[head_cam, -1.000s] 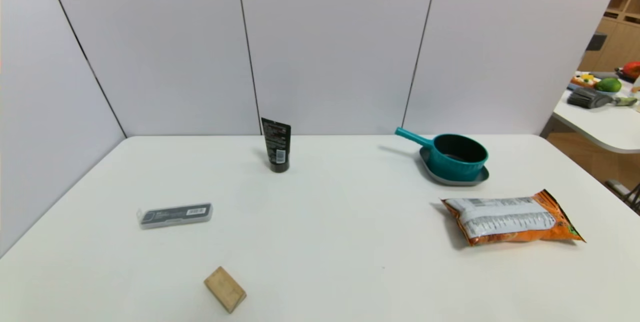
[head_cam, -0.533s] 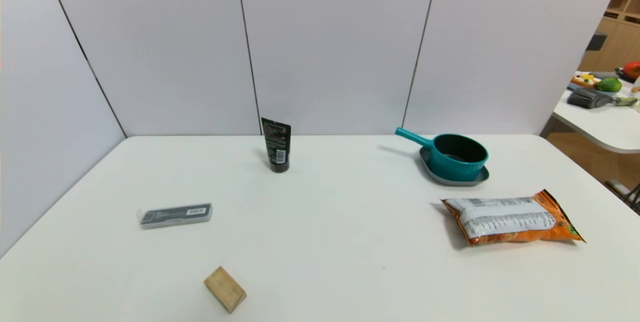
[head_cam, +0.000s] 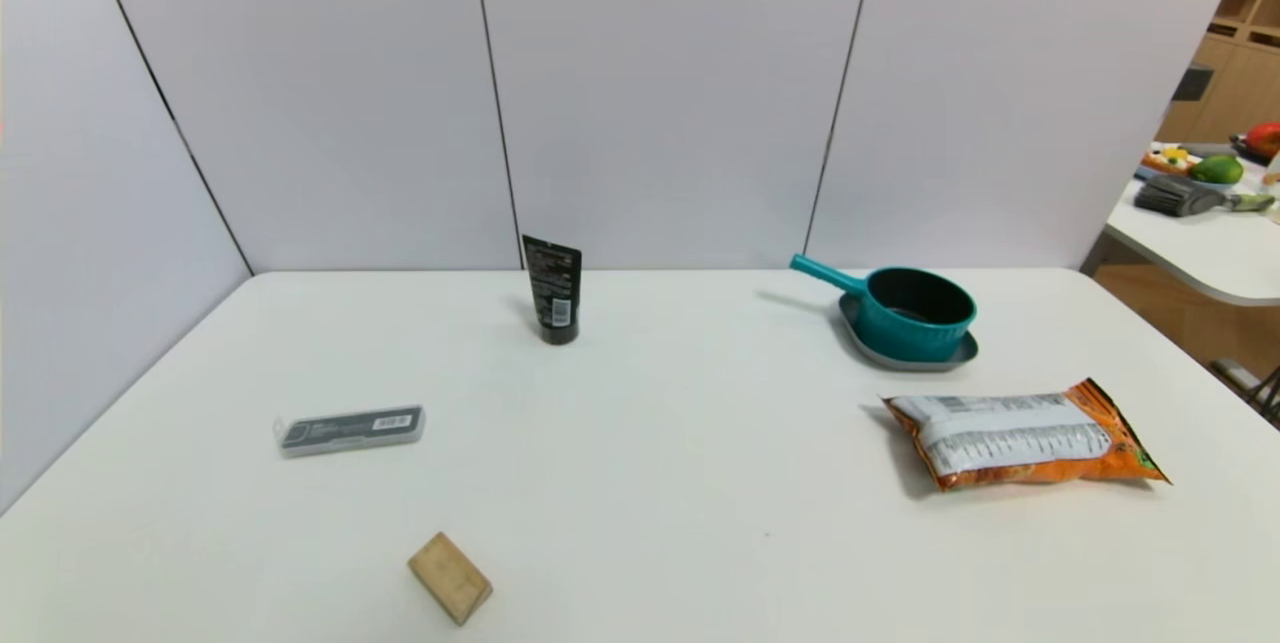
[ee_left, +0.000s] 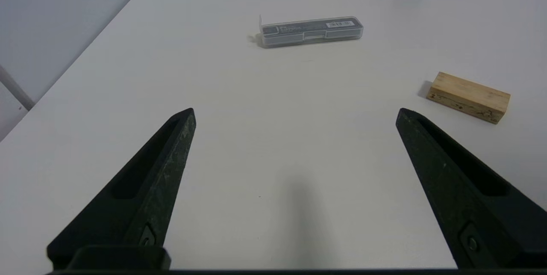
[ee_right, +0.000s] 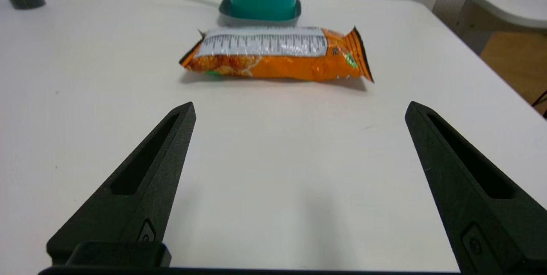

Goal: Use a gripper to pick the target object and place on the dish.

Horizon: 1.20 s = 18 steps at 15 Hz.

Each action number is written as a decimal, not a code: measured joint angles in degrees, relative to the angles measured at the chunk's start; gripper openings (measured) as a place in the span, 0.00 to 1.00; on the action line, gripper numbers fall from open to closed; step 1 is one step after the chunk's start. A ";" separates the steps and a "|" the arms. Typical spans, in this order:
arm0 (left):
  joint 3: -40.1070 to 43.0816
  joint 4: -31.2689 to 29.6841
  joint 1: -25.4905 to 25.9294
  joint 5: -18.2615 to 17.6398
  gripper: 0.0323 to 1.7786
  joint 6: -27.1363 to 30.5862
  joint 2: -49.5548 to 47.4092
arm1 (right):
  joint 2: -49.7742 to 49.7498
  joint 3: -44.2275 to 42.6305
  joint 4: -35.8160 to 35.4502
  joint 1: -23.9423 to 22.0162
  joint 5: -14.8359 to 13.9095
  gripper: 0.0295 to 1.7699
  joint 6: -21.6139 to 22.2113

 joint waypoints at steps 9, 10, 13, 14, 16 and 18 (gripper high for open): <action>0.00 0.00 0.02 0.00 0.95 0.02 0.00 | 0.00 0.11 0.33 0.00 0.16 0.96 -0.06; 0.00 0.00 0.02 -0.02 0.95 0.02 0.00 | 0.00 0.11 0.39 0.00 0.16 0.96 -0.06; 0.00 0.00 0.02 -0.02 0.95 -0.02 0.00 | 0.00 0.11 0.39 0.00 -0.12 0.96 1.45; 0.00 0.00 0.02 0.00 0.95 0.00 0.00 | 0.00 0.11 0.39 0.00 -0.37 0.96 2.54; 0.00 0.00 0.02 0.00 0.95 0.02 0.00 | 0.00 0.11 0.41 0.00 -1.07 0.96 3.16; 0.00 0.00 0.02 -0.02 0.95 0.02 0.00 | 0.00 0.11 0.39 0.00 -1.15 0.96 3.29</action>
